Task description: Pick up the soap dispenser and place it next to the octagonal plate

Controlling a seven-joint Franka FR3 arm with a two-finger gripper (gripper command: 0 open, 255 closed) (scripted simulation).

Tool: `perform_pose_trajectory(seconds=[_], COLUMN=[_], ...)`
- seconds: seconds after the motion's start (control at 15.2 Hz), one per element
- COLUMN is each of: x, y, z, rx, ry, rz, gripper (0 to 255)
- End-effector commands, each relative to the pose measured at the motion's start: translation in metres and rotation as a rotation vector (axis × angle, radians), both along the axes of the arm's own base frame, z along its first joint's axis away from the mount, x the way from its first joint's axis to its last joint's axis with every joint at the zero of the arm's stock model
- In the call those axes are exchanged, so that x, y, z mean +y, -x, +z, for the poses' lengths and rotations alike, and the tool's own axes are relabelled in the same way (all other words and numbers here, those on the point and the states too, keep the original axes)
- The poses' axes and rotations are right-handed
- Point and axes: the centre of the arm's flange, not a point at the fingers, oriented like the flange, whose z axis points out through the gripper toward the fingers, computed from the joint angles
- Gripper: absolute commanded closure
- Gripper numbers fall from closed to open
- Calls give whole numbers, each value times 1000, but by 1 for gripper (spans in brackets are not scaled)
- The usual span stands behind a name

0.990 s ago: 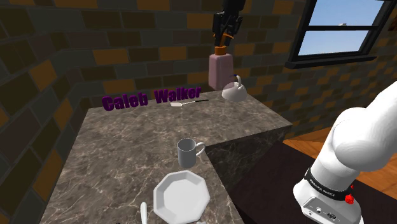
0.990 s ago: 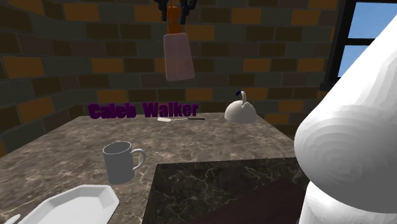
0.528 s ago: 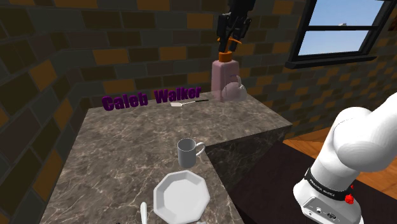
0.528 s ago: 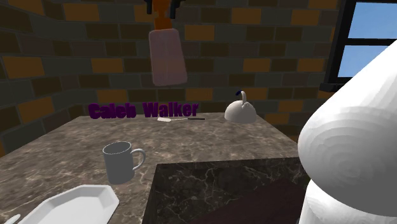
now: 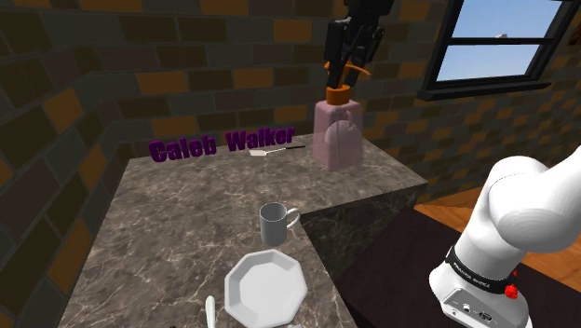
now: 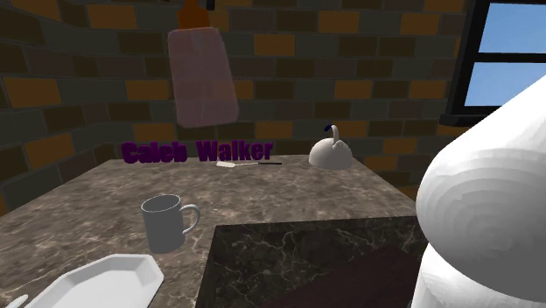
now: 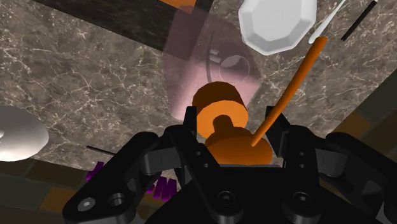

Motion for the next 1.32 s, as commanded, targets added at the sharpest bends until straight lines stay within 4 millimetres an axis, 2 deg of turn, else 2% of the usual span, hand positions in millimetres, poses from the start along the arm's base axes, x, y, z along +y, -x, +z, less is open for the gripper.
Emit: perform_pose_trajectory(seconds=[0.0, 0.86, 1.25], x=[18, 133, 133], y=[23, 154, 154], z=[3, 3, -28], rx=[0, 0, 0], ry=[0, 0, 0], rz=[-2, -2, -2], gripper=[255, 255, 255])
